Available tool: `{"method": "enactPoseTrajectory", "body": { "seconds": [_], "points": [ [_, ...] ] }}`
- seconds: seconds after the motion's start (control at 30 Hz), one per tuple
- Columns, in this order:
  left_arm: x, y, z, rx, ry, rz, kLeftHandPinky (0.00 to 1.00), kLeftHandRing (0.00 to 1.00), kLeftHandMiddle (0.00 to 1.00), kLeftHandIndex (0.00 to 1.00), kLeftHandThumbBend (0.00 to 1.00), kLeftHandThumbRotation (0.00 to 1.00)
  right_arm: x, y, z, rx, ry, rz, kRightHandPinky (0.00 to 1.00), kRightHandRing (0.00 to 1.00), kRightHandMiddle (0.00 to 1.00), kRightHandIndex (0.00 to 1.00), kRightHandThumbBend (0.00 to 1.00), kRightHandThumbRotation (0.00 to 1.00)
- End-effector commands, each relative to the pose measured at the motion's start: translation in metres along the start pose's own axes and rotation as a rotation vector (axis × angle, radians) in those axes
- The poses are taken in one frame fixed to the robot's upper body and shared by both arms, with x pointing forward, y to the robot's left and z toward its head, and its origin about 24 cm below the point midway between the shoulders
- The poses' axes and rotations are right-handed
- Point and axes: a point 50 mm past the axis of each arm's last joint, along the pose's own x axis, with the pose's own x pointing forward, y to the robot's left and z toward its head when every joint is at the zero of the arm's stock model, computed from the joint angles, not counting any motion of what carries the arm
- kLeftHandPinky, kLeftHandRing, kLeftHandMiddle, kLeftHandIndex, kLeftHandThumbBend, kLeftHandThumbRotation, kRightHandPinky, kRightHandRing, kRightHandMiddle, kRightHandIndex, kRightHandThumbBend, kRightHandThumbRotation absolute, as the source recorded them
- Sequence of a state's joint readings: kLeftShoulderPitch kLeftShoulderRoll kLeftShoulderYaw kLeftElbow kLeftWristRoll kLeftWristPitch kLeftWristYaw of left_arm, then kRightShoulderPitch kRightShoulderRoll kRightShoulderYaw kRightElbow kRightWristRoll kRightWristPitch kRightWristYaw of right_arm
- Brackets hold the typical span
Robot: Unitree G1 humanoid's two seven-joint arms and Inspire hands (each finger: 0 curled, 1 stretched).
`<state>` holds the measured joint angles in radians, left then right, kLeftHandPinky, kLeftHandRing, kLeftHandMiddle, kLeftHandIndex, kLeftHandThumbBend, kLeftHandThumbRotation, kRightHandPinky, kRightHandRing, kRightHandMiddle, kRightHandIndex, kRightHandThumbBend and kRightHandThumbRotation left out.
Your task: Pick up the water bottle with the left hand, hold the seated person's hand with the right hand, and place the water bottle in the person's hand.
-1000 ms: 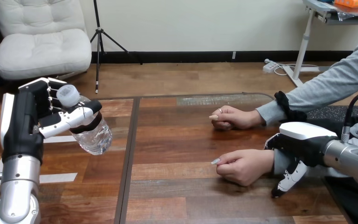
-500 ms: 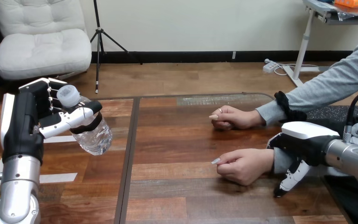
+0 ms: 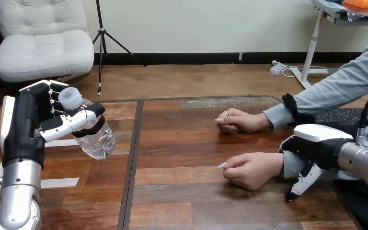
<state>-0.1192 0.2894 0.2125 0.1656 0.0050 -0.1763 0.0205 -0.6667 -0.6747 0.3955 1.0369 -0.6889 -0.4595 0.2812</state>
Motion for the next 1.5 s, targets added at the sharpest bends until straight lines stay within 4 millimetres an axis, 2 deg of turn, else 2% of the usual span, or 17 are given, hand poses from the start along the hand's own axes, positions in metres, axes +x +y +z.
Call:
{"method": "enactPoseTrajectory", "body": {
  "seconds": [0.0,0.5,1.2,1.47],
  "points": [
    [0.0116,0.0015,0.0299,-0.024,-0.136,0.019,0.32,0.37,0.40,0.40,0.74,0.00,-0.0067,-0.0352,-0.0052,-0.038,0.028,-0.087,0.56,0.63,0.67,0.67,0.99,0.22],
    [0.0120,0.0021,0.0299,-0.021,-0.139,0.016,0.32,0.37,0.40,0.40,0.74,0.00,-0.0075,-0.0357,-0.0060,-0.022,0.027,-0.094,0.57,0.64,0.68,0.67,1.00,0.22],
    [0.0125,0.0028,0.0294,-0.017,-0.135,0.017,0.32,0.37,0.40,0.40,0.74,0.00,-0.0085,-0.0341,-0.0031,0.045,-0.026,-0.177,0.50,0.53,0.58,0.59,0.93,0.02],
    [0.0125,0.0027,0.0301,-0.019,-0.135,0.017,0.32,0.37,0.40,0.40,0.75,0.00,-0.0088,-0.0332,-0.0020,0.069,-0.046,-0.225,0.47,0.50,0.54,0.56,0.92,0.00]
  ]
}}
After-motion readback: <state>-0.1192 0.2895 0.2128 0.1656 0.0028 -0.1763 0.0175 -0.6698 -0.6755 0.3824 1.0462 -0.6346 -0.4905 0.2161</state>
